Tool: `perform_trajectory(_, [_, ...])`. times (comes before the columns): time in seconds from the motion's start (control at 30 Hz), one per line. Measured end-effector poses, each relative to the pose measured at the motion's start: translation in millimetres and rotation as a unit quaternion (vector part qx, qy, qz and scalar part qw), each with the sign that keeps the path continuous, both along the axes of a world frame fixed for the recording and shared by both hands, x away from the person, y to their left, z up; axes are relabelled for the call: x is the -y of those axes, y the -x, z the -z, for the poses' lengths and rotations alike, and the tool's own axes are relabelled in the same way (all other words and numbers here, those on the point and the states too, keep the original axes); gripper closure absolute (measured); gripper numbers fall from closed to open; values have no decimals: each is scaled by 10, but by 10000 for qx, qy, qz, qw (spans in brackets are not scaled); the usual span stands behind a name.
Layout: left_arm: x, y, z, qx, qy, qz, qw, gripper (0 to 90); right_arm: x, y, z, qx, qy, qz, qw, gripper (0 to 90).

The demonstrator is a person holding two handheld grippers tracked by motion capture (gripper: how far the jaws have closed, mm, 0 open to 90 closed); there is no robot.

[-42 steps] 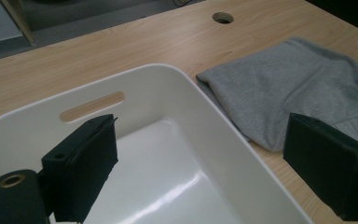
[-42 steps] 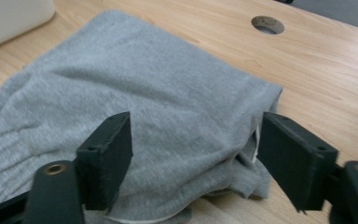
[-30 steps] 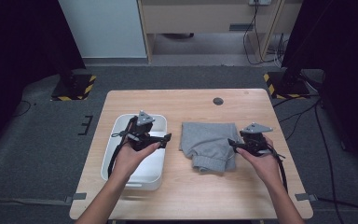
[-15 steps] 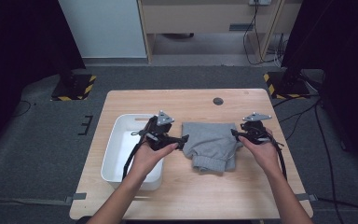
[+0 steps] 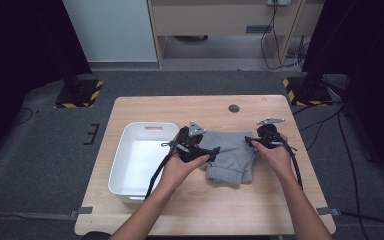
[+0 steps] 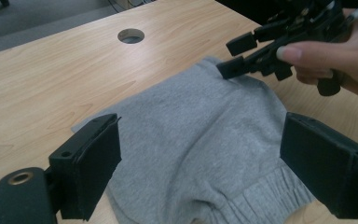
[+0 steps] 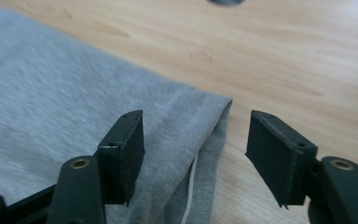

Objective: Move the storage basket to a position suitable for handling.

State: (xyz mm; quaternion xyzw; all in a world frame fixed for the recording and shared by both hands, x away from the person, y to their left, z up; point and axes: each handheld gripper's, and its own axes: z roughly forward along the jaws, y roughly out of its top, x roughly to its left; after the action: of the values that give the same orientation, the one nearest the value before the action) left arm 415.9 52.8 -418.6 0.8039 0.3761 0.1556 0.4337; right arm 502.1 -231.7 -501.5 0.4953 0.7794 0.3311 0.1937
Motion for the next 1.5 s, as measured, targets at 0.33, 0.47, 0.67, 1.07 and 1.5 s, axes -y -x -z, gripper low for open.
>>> perform_trajectory(0.33, [259,-14,174,-105,-41,63,9999,114,-87,-71,184,-215,-30,16,9998,344])
perform_trajectory(0.47, [332,1,203,62,-223,5,9997,115,-84,-65,202,-296,-103,-19,9995,409])
perform_trajectory(0.67, [365,-21,273,-45,-143,-46,9999,114,-120,-26,186,-348,-168,-275,9989,652])
perform_trajectory(1.07, [487,-43,445,-182,-114,-164,9996,122,-48,95,163,-234,52,-627,9977,816])
perform_trajectory(1.5, [495,-229,668,33,-343,-661,9972,220,166,128,161,-197,169,-709,9971,818])
